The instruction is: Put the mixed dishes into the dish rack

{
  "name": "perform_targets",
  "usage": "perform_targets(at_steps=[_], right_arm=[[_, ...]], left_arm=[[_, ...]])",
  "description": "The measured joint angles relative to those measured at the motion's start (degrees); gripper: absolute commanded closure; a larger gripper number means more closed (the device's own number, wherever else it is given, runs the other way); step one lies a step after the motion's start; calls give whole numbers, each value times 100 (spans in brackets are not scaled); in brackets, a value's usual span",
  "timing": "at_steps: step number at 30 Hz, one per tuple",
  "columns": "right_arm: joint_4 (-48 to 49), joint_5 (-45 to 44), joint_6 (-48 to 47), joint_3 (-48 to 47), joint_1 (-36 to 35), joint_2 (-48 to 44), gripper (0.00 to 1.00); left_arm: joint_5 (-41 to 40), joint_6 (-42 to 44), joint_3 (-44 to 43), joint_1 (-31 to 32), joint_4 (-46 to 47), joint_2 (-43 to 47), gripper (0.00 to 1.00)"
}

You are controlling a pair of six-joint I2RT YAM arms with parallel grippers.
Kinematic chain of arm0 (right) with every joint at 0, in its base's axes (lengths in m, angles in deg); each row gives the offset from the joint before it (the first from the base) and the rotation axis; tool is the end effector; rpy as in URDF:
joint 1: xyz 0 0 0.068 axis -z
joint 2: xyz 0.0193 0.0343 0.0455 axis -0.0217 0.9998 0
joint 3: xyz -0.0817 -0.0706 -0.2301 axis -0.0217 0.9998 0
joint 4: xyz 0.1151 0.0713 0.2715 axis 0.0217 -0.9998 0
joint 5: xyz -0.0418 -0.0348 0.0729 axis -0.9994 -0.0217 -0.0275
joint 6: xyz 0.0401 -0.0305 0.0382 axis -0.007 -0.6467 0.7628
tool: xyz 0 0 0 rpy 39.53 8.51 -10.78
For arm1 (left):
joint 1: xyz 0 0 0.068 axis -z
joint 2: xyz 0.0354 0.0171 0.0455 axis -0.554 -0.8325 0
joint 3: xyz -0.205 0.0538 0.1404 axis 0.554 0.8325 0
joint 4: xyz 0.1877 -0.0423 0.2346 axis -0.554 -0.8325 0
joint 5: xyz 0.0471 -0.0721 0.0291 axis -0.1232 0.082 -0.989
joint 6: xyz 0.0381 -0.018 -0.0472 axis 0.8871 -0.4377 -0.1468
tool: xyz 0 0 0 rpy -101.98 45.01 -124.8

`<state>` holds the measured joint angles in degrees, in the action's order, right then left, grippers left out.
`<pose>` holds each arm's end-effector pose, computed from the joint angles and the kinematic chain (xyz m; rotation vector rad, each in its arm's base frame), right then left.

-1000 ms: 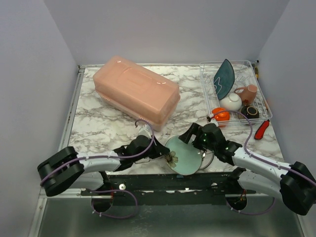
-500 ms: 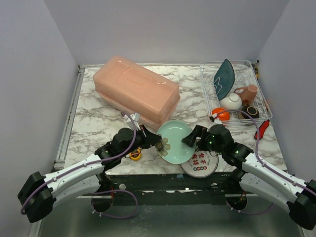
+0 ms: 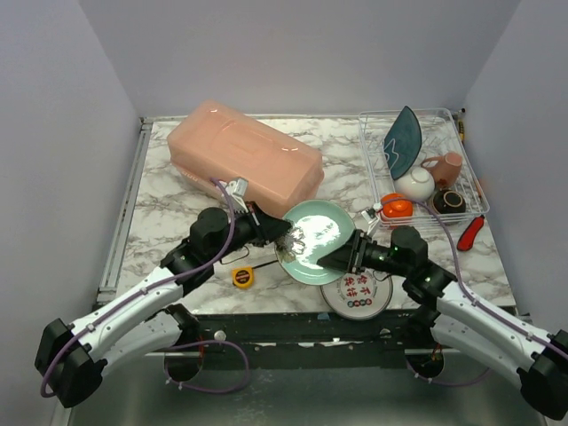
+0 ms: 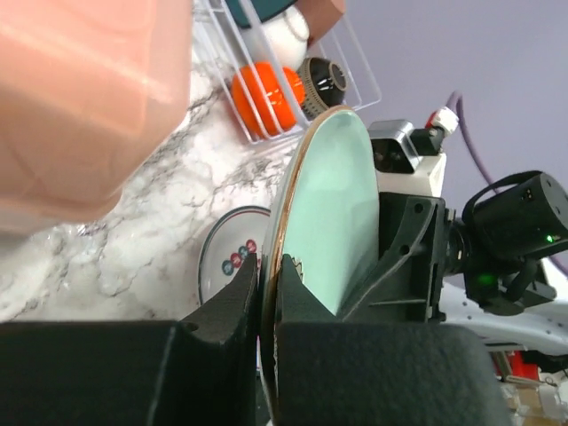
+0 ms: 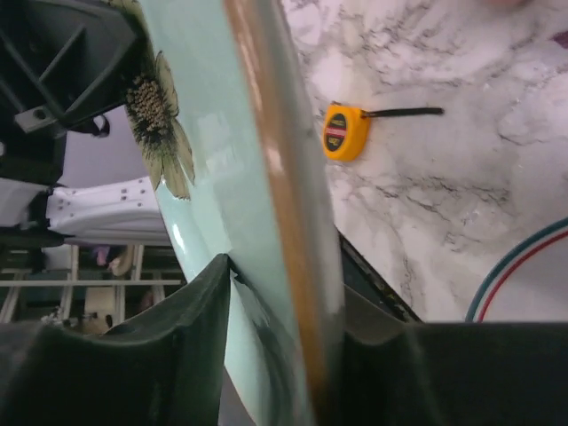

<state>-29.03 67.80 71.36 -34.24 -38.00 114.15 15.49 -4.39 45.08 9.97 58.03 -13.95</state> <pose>0.1745 0.1715 0.1814 -0.0751 2.1664 1.5091 0.1930 -0.1936 0.2445 0.0120 1.9276 -1.2803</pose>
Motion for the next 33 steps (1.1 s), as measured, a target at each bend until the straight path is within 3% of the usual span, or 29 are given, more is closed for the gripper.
perform_targets(at_steps=[2,4,9,10,13,15,17,19,23,27,30,33], right_arm=[[107,15,162,0,11,-245,77],[210,-15,262,-9,26,-568,97],[407,-173,481,-9,31,-1117,100],[444,-216,503,-9,31,-1176,100],[448,-350,570,-9,31,-1320,100],[446,-479,520,-9,17,-1425,100],[278,-702,426,-31,-13,-1515,100],[-48,-977,258,-136,-57,-1609,100],[-1241,-1851,-326,-787,-66,-1513,100],[-2310,-3018,-1027,-1604,-66,-1231,100],[-2839,-3814,-1464,-2004,-66,-1097,100],[-3381,-4592,-1930,-2441,-66,-852,100]], left_arm=[[118,201,-286,-98,-162,-33,100],[278,308,-496,-177,-208,-98,100],[868,586,-1169,-299,-278,-317,100],[951,627,-1276,-317,-293,-389,96],[1130,752,-1576,-345,-450,-577,61],[1257,754,-1867,-350,-656,-732,46],[1325,820,-2153,-341,-977,-820,20],[1281,990,-2490,-343,-1429,-844,13],[780,1735,-3418,-382,-2461,-844,11],[-302,2813,-4325,-391,-3213,-763,11],[-1143,3493,-4417,-391,-3351,-535,11],[-1840,3987,-3954,-391,-3226,-162,11]])
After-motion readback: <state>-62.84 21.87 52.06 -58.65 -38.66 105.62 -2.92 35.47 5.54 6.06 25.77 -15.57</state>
